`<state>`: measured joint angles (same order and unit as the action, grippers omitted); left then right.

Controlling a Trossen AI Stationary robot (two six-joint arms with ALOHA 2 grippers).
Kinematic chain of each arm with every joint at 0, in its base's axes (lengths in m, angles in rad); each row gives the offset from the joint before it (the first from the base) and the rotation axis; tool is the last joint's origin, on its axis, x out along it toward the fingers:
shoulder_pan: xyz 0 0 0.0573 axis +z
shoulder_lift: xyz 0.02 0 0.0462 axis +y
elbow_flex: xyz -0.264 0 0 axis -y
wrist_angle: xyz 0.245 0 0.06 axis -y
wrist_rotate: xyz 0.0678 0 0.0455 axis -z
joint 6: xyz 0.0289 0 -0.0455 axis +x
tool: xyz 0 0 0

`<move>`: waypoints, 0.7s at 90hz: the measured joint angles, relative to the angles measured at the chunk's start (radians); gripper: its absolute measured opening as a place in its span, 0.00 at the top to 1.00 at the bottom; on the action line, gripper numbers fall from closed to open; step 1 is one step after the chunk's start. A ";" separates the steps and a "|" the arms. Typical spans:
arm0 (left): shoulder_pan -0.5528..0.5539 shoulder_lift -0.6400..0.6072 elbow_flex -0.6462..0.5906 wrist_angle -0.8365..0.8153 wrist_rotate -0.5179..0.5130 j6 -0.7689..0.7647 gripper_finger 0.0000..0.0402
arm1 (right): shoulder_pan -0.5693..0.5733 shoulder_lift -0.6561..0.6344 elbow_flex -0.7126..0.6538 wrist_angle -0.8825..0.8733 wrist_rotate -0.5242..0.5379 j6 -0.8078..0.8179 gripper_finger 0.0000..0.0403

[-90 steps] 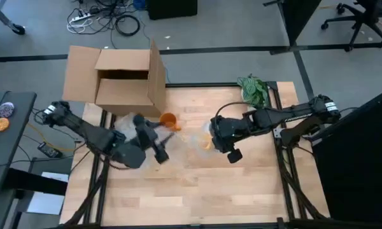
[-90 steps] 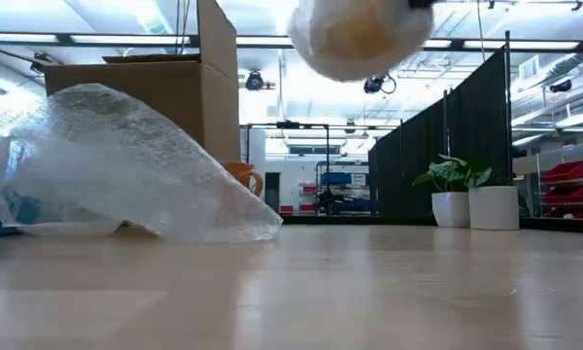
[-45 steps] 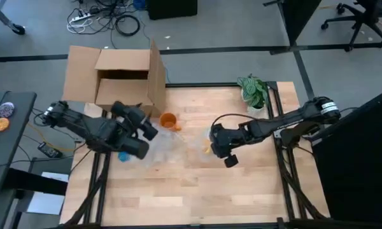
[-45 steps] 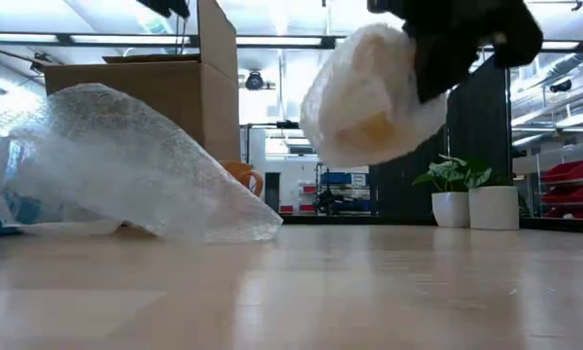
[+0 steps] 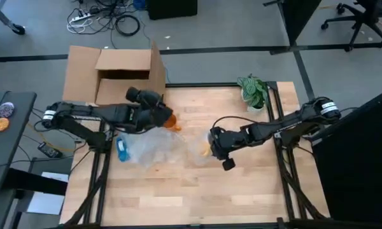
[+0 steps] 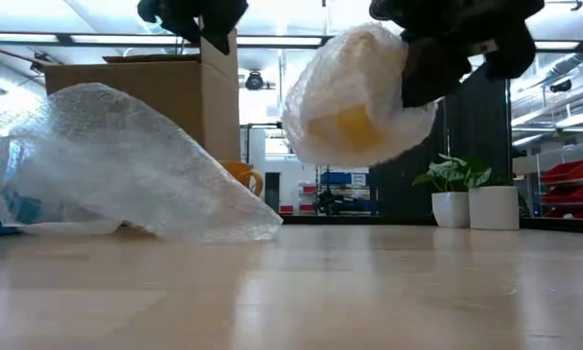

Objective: Wrap mug
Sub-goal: Put the wrapped yellow mug into the cardboard box

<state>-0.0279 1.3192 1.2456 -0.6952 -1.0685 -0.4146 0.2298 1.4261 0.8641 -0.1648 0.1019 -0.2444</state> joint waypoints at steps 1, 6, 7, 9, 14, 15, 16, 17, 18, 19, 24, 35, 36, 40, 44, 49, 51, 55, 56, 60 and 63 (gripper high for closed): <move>0.002 0.000 -0.001 0.012 0.021 0.012 0.45 | 0.001 0.000 -0.002 0.000 0.000 0.001 0.91; 0.007 0.006 -0.003 0.075 0.120 0.065 0.46 | 0.012 0.000 -0.017 0.014 -0.001 0.009 0.91; 0.008 0.010 -0.003 0.090 0.133 0.075 0.46 | 0.012 0.000 -0.019 0.018 -0.001 0.009 0.91; 0.008 0.016 -0.003 0.116 0.160 0.091 0.48 | 0.016 0.000 -0.026 0.028 -0.002 0.015 0.91; 0.007 0.026 -0.003 0.158 0.209 0.111 0.53 | 0.023 0.000 -0.039 0.056 0.003 0.026 0.91; 0.007 0.028 -0.003 0.163 0.215 0.113 0.54 | 0.024 0.000 -0.041 0.061 0.006 0.029 0.91; 0.007 0.031 -0.003 0.168 0.219 0.115 0.55 | 0.025 0.000 -0.042 0.064 0.008 0.030 0.91; 0.007 0.033 -0.003 0.172 0.220 0.116 0.57 | 0.026 0.000 -0.043 0.066 0.010 0.031 0.91; 0.007 0.034 -0.003 0.176 0.220 0.116 0.58 | 0.026 0.000 -0.044 0.067 0.011 0.035 0.91; 0.007 0.036 -0.003 0.180 0.220 0.115 0.60 | 0.027 0.000 -0.044 0.067 0.012 0.038 0.91; 0.008 0.043 -0.003 0.188 0.218 0.110 0.69 | 0.034 0.000 -0.044 0.067 0.014 0.053 0.91; 0.009 0.050 -0.003 0.188 0.197 0.098 0.90 | 0.049 0.000 -0.045 0.065 0.014 0.063 0.91; 0.009 0.050 -0.003 0.188 0.196 0.098 0.92 | 0.051 0.000 -0.045 0.065 0.014 0.063 0.91; 0.009 0.050 -0.003 0.189 0.195 0.097 0.97 | 0.054 0.000 -0.045 0.062 0.012 0.064 0.91; 0.008 0.049 -0.003 0.192 0.194 0.097 0.98 | 0.056 0.000 -0.045 0.059 0.010 0.068 0.91; 0.008 0.049 -0.003 0.209 0.195 0.099 0.98 | 0.057 0.000 -0.045 0.059 0.012 0.069 0.91; 0.008 0.049 -0.003 0.219 0.198 0.103 0.98 | 0.057 0.000 -0.045 0.059 0.014 0.068 0.91; 0.009 0.049 -0.003 0.244 0.224 0.121 0.99 | 0.057 0.000 -0.044 0.059 0.024 0.068 0.91; 0.009 0.049 -0.003 0.252 0.232 0.124 0.99 | 0.057 0.000 -0.044 0.059 0.028 0.068 0.91; 0.009 0.049 -0.003 0.288 0.267 0.136 1.00 | 0.057 0.000 -0.045 0.057 0.038 0.068 0.91; 0.008 0.049 -0.003 0.316 0.292 0.149 1.00 | 0.057 0.000 -0.044 0.057 0.038 0.068 0.91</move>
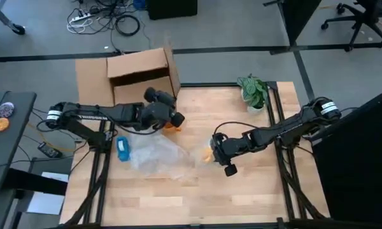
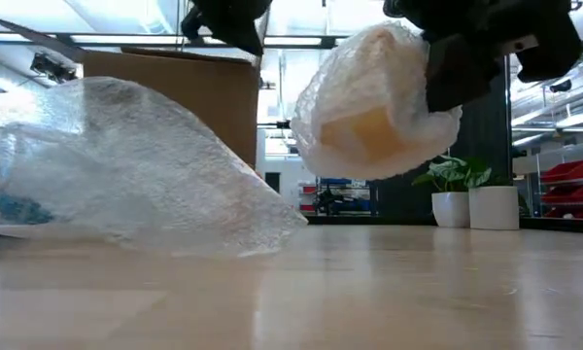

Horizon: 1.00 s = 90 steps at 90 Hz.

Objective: Wrap mug
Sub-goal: Put the wrapped yellow mug into the cardboard box

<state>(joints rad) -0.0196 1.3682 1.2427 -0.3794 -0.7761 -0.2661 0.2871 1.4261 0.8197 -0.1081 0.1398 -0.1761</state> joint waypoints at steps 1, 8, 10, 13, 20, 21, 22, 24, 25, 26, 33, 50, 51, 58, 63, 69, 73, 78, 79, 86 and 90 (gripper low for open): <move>0.000 0.000 0.000 0.007 0.008 0.001 1.00 | 0.000 0.000 0.000 0.000 0.000 0.000 0.91; -0.003 0.000 0.000 0.043 0.038 0.022 1.00 | 0.000 0.000 0.000 0.000 0.002 0.000 0.91; -0.003 0.000 0.000 0.049 0.039 0.027 1.00 | 0.000 0.000 0.000 0.000 0.003 0.000 0.91; -0.003 0.000 0.000 0.049 0.038 0.034 1.00 | 0.000 0.000 0.000 -0.001 0.003 0.000 0.91; -0.002 0.000 0.024 -0.006 0.002 0.062 1.00 | 0.000 0.000 0.000 -0.003 0.002 0.005 0.91; -0.002 0.000 0.031 -0.019 -0.008 0.067 1.00 | 0.000 0.000 0.000 -0.005 0.002 0.007 0.91; -0.002 0.000 0.039 -0.034 -0.018 0.070 1.00 | 0.000 0.000 0.000 -0.007 0.002 0.009 0.91; -0.002 0.000 0.058 -0.069 -0.033 0.075 1.00 | 0.000 0.000 0.000 -0.013 0.002 0.012 0.91; -0.002 0.000 0.069 -0.089 -0.037 0.077 1.00 | 0.000 0.000 0.000 -0.017 0.002 0.014 0.91; -0.002 0.000 0.080 -0.110 -0.041 0.079 1.00 | 0.000 0.000 0.000 -0.021 0.002 0.017 0.91; -0.002 -0.001 0.180 -0.309 -0.001 0.069 1.00 | 0.000 0.000 0.000 -0.053 0.002 0.034 0.91; 0.010 -0.003 0.372 -0.846 0.019 -0.150 1.00 | 0.001 0.000 0.000 -0.083 0.023 0.043 0.91; 0.014 -0.003 0.378 -0.876 0.011 -0.164 1.00 | 0.001 0.000 0.000 -0.081 0.023 0.040 0.91; 0.056 -0.004 0.392 -1.023 -0.032 -0.240 1.00 | -0.004 0.000 0.000 -0.066 0.023 0.022 0.91; 0.102 -0.004 0.382 -1.066 -0.042 -0.266 1.00 | -0.007 0.000 0.000 -0.051 0.023 0.016 0.91; 0.164 -0.002 0.353 -1.047 -0.041 -0.260 1.00 | -0.011 0.000 0.000 -0.029 0.023 0.004 0.91; 0.209 0.006 0.326 -1.013 -0.033 -0.242 1.00 | -0.011 0.000 0.000 -0.017 0.023 -0.001 0.91; 0.271 0.020 0.293 -0.976 0.013 -0.201 1.00 | -0.011 0.000 0.000 -0.005 0.022 -0.002 0.91; 0.283 0.024 0.287 -0.968 0.026 -0.193 1.00 | -0.011 0.000 0.000 -0.003 0.022 -0.002 0.91; 0.356 0.061 0.247 -0.913 0.140 -0.123 1.00 | -0.011 0.000 0.000 0.007 0.021 -0.001 0.91; 0.380 0.087 0.232 -0.881 0.212 -0.085 1.00 | -0.008 0.000 0.000 0.004 0.021 0.003 0.91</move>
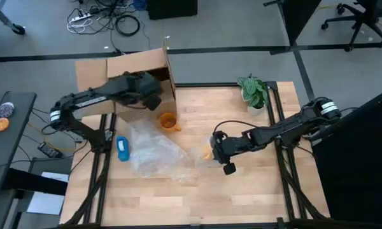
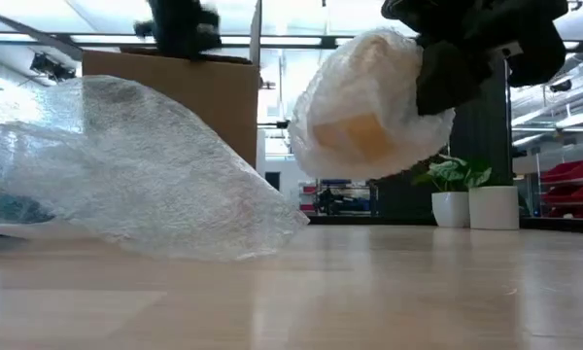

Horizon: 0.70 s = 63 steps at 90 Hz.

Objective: Wrap mug
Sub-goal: Put the wrapped yellow mug into the cardboard box

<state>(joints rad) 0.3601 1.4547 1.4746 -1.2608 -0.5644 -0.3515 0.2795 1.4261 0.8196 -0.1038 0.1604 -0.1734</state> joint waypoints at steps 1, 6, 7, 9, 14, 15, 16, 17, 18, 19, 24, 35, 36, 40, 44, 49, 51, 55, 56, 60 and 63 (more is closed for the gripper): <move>0.005 0.007 -0.001 0.005 0.018 0.006 1.00 | 0.000 0.000 0.000 -0.001 0.000 0.003 0.91; 0.018 0.039 0.000 0.044 0.119 0.046 1.00 | 0.002 0.000 0.000 -0.006 -0.002 0.009 0.91; 0.019 0.045 0.001 0.047 0.139 0.054 1.00 | 0.002 0.000 0.000 -0.006 -0.002 0.010 0.91; 0.019 0.059 0.002 0.056 0.180 0.074 1.00 | 0.002 0.000 0.000 -0.007 -0.003 0.012 0.91; 0.018 0.090 0.006 0.099 0.269 0.126 1.00 | 0.002 -0.007 0.004 -0.030 -0.003 0.012 0.91; 0.017 0.098 0.007 0.111 0.285 0.135 1.00 | 0.002 -0.009 0.007 -0.040 -0.002 0.013 0.91; 0.014 0.104 0.008 0.122 0.302 0.144 1.00 | 0.003 -0.011 0.009 -0.049 -0.002 0.014 0.91; 0.012 0.111 0.009 0.133 0.319 0.153 1.00 | 0.002 -0.013 0.012 -0.055 -0.001 0.015 0.91; 0.010 0.118 0.011 0.145 0.335 0.162 1.00 | 0.002 -0.016 0.016 -0.061 0.000 0.016 0.91; 0.008 0.124 0.014 0.155 0.350 0.169 1.00 | 0.002 -0.019 0.020 -0.067 0.001 0.016 0.91; -0.002 0.149 0.033 0.185 0.421 0.206 1.00 | 0.002 -0.037 0.047 -0.094 0.001 0.009 0.91; -0.017 0.197 0.094 0.198 0.474 0.271 1.00 | 0.002 -0.104 0.096 -0.132 0.016 -0.031 0.91; -0.019 0.201 0.100 0.198 0.475 0.273 1.00 | 0.002 -0.110 0.098 -0.136 0.018 -0.034 0.91; -0.022 0.215 0.120 0.192 0.482 0.283 1.00 | 0.002 -0.134 0.100 -0.150 0.022 -0.049 0.91; -0.026 0.225 0.145 0.187 0.489 0.303 1.00 | 0.002 -0.159 0.100 -0.162 0.023 -0.061 0.91; -0.031 0.226 0.173 0.189 0.534 0.338 1.00 | 0.002 -0.193 0.100 -0.164 0.028 -0.065 0.91; -0.035 0.226 0.184 0.189 0.554 0.353 1.00 | 0.002 -0.206 0.100 -0.169 0.033 -0.065 0.91; -0.040 0.224 0.213 0.189 0.589 0.376 1.00 | 0.002 -0.235 0.100 -0.189 0.048 -0.065 0.91; -0.041 0.223 0.220 0.190 0.595 0.378 1.00 | 0.002 -0.242 0.100 -0.194 0.052 -0.065 0.91; -0.043 0.222 0.248 0.194 0.614 0.389 1.00 | 0.003 -0.269 0.101 -0.217 0.057 -0.066 0.91; -0.043 0.222 0.266 0.194 0.620 0.396 1.00 | 0.007 -0.290 0.107 -0.236 0.057 -0.066 0.91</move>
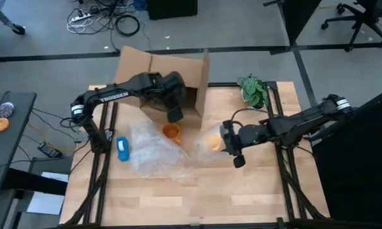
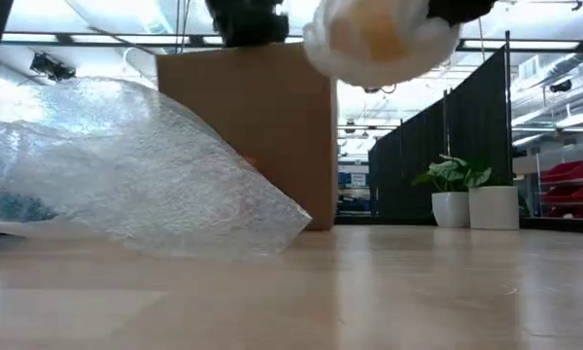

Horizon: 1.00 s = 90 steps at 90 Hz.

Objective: Wrap mug
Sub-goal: Put the wrapped yellow mug into the cardboard box

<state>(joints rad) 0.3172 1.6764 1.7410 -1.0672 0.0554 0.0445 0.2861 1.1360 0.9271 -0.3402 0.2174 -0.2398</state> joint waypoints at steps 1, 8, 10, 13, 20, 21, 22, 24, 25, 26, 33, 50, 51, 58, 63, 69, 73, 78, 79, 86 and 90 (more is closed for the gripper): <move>0.000 0.000 0.006 0.000 0.001 0.001 1.00 | 0.002 -0.008 0.003 -0.005 0.000 0.000 0.91; 0.002 0.000 0.032 0.011 0.002 0.016 1.00 | 0.023 -0.061 0.029 -0.016 0.004 -0.009 0.91; 0.002 0.000 0.036 0.018 0.002 0.024 1.00 | 0.030 -0.077 0.038 -0.017 0.004 -0.018 0.91; 0.002 0.000 0.039 0.035 0.001 0.032 1.00 | 0.041 -0.100 0.052 -0.018 0.003 -0.036 0.91; 0.002 0.000 0.040 0.077 0.001 0.037 1.00 | 0.066 -0.144 0.085 -0.024 0.000 -0.094 0.91; 0.002 0.001 0.040 0.083 0.001 0.038 1.00 | 0.069 -0.150 0.090 -0.025 0.001 -0.103 0.91; 0.001 0.002 0.040 0.089 0.001 0.039 1.00 | 0.072 -0.156 0.096 -0.024 0.004 -0.112 0.91; -0.001 0.008 0.040 0.106 0.001 0.044 1.00 | 0.078 -0.167 0.109 -0.020 0.013 -0.131 0.91; -0.003 0.011 0.040 0.115 0.001 0.047 1.00 | 0.080 -0.172 0.115 -0.016 0.019 -0.142 0.91; -0.005 0.013 0.040 0.124 0.002 0.050 1.00 | 0.082 -0.177 0.122 -0.010 0.027 -0.154 0.91; -0.018 0.029 0.040 0.178 0.005 0.062 1.00 | 0.086 -0.206 0.176 0.063 0.083 -0.242 0.91; -0.087 0.106 0.040 0.338 0.109 0.110 1.00 | 0.001 -0.173 0.357 0.108 0.135 -0.363 0.91; -0.092 0.111 0.040 0.349 0.115 0.111 1.00 | -0.005 -0.168 0.370 0.100 0.135 -0.364 0.91; -0.124 0.140 0.039 0.430 0.142 0.119 1.00 | -0.057 -0.120 0.462 0.031 0.135 -0.364 0.91; -0.148 0.157 0.039 0.486 0.148 0.133 1.00 | -0.096 -0.083 0.527 -0.008 0.144 -0.364 0.91; -0.173 0.167 0.039 0.555 0.152 0.135 1.00 | -0.148 -0.032 0.601 -0.062 0.176 -0.361 0.91; -0.188 0.171 0.039 0.575 0.161 0.136 1.00 | -0.182 0.003 0.648 -0.100 0.202 -0.359 0.91; -0.204 0.171 0.039 0.589 0.188 0.140 1.00 | -0.218 0.049 0.714 -0.166 0.234 -0.359 0.91; -0.207 0.171 0.039 0.590 0.194 0.140 1.00 | -0.225 0.057 0.727 -0.181 0.240 -0.359 0.91; -0.231 0.164 0.039 0.583 0.256 0.155 1.00 | -0.279 0.117 0.825 -0.276 0.260 -0.359 0.91; -0.246 0.160 0.039 0.572 0.293 0.169 1.00 | -0.310 0.148 0.876 -0.320 0.260 -0.356 0.91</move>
<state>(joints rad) 0.0715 1.8361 1.7802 -0.4957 0.3485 0.2130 -0.0239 1.2843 1.8029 -0.6597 0.4774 -0.5957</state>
